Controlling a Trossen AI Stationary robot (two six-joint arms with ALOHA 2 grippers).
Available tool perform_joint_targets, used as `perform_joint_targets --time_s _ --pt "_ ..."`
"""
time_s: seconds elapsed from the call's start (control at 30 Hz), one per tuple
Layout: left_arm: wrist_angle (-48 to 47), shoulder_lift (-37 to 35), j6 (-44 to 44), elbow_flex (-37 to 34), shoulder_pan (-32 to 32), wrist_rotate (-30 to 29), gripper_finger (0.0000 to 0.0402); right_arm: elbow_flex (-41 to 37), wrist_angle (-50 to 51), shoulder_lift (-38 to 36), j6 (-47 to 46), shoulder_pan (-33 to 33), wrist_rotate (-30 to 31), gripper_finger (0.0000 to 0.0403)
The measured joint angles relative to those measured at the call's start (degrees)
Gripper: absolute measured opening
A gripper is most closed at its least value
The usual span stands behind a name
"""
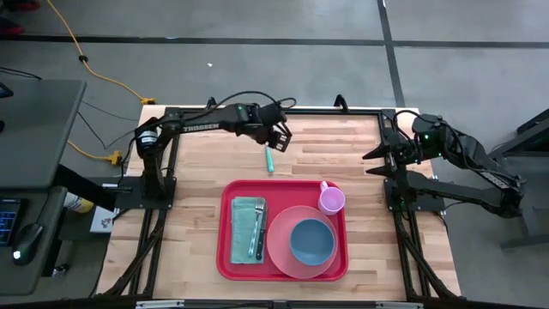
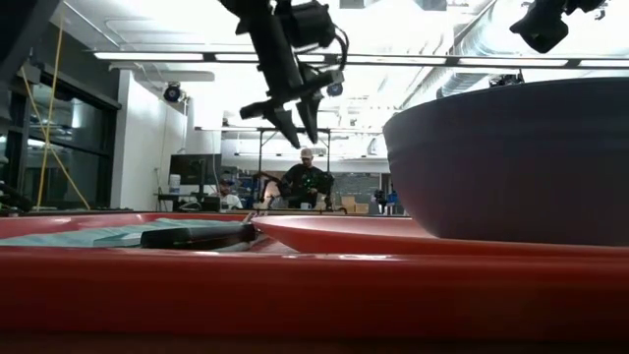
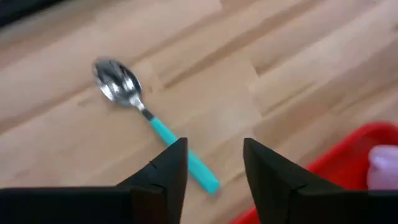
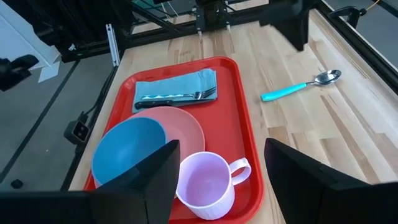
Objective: Set up tray
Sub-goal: Put the blue spoon on top of the napkin to the left of the blue and white patterned fork
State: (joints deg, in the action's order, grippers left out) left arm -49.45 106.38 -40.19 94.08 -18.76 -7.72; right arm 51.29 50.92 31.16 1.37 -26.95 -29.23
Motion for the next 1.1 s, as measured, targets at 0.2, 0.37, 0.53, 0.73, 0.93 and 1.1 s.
perform_joint_targets --time_s 0.2,0.37,0.53,0.73,0.93,1.1 --pt "-2.6 3.3 -0.6 0.0 -0.7 3.0 0.0269 0.0 0.2 0.0 0.0 0.0 0.3 0.0213" --pt "-4.5 4.6 -4.2 0.0 -0.8 1.7 0.0314 0.0 0.5 0.0 0.1 0.0 0.3 0.0213" --pt "-5.4 5.7 -10.4 0.0 -0.7 -2.0 0.0306 0.0 0.4 0.0 0.2 0.0 0.4 0.0213" --pt "-1.8 8.7 -14.8 0.0 -0.8 -2.1 0.0283 0.0 0.4 0.0 0.5 0.0 0.4 0.0213" --pt "-0.2 11.6 -15.4 0.0 -0.7 2.5 0.0276 0.0 0.5 0.0 0.6 0.0 0.4 0.0213" --pt "-0.1 13.2 -15.6 0.0 -0.7 4.0 0.0276 0.0 0.5 0.0 1.2 0.0 0.4 0.0213"
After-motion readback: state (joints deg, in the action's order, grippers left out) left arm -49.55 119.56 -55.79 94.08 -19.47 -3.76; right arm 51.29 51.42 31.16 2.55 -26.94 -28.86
